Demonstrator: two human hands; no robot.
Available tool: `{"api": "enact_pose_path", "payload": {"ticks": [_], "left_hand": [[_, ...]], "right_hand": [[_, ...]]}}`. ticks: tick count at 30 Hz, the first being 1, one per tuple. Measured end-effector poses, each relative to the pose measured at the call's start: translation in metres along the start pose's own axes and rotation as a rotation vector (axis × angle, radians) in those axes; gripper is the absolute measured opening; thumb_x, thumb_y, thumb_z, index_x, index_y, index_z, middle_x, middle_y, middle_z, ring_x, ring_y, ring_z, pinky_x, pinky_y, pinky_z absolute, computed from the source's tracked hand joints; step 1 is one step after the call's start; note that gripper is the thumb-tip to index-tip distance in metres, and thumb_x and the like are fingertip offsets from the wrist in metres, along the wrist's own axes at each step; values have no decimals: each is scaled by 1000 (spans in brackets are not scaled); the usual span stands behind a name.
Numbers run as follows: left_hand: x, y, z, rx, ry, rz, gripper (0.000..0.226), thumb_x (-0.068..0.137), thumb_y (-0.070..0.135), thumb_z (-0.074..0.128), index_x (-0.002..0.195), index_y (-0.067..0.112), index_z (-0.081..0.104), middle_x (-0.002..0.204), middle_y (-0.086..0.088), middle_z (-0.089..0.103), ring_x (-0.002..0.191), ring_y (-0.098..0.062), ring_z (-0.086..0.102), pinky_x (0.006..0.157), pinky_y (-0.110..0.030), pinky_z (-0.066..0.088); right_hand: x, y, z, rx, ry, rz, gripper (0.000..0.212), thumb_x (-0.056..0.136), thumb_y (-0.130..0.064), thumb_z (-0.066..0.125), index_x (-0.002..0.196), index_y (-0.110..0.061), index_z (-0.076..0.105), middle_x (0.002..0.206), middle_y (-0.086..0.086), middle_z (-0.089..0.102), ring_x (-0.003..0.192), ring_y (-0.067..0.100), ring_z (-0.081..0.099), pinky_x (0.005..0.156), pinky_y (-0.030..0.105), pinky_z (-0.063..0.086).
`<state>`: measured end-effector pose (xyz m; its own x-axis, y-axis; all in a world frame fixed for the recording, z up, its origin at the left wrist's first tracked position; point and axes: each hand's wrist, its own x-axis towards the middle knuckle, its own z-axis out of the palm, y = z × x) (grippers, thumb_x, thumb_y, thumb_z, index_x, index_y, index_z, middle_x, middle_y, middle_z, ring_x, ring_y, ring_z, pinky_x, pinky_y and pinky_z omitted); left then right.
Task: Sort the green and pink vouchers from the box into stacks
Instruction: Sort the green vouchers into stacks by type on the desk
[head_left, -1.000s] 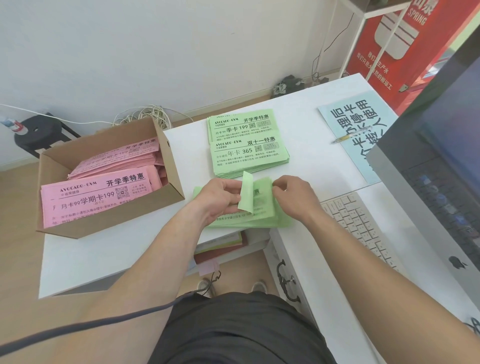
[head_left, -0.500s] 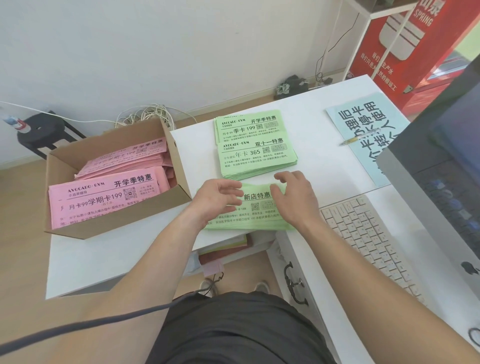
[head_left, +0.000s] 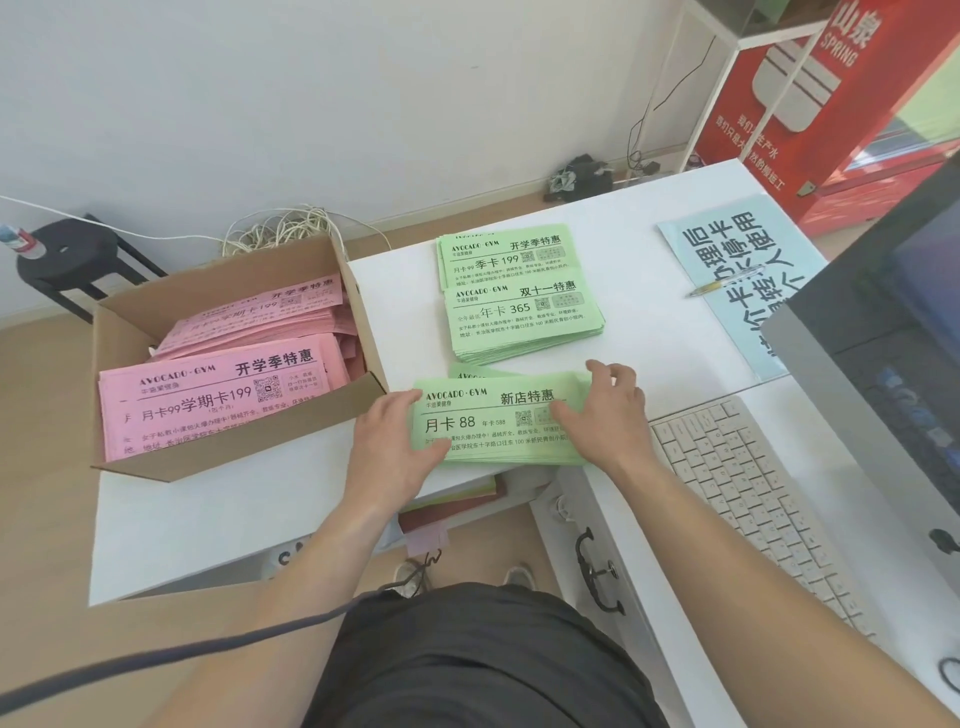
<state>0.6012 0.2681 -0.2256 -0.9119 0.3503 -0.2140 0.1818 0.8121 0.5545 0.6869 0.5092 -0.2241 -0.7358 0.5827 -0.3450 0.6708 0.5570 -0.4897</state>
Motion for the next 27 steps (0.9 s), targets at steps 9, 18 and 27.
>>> {"api": "enact_pose_path", "payload": {"ticks": [9, 18, 27], "left_hand": [[11, -2, 22, 163, -251, -25, 137, 66, 42, 88, 159, 23, -11, 151, -9, 32, 137, -30, 34, 111, -42, 37], [20, -3, 40, 170, -55, 117, 118, 75, 48, 81, 160, 22, 3, 133, -10, 42, 120, -29, 48, 92, -41, 49], [24, -3, 35, 181, -113, 134, 116, 81, 55, 73, 161, 20, -4, 146, 0, 47, 125, -24, 45, 89, -36, 45]], "right_hand": [[35, -25, -16, -389, -272, -315, 112, 66, -77, 74, 157, -30, 29, 165, -3, 22, 152, 26, 15, 124, 48, 19], [43, -49, 12, -630, -447, -476, 129, 50, -77, 82, 153, -25, 24, 141, 1, 43, 132, 28, 44, 114, 47, 34], [43, -47, 17, -561, -424, -447, 117, 61, -83, 71, 152, -23, 28, 149, 0, 39, 135, 28, 40, 114, 47, 33]]}}
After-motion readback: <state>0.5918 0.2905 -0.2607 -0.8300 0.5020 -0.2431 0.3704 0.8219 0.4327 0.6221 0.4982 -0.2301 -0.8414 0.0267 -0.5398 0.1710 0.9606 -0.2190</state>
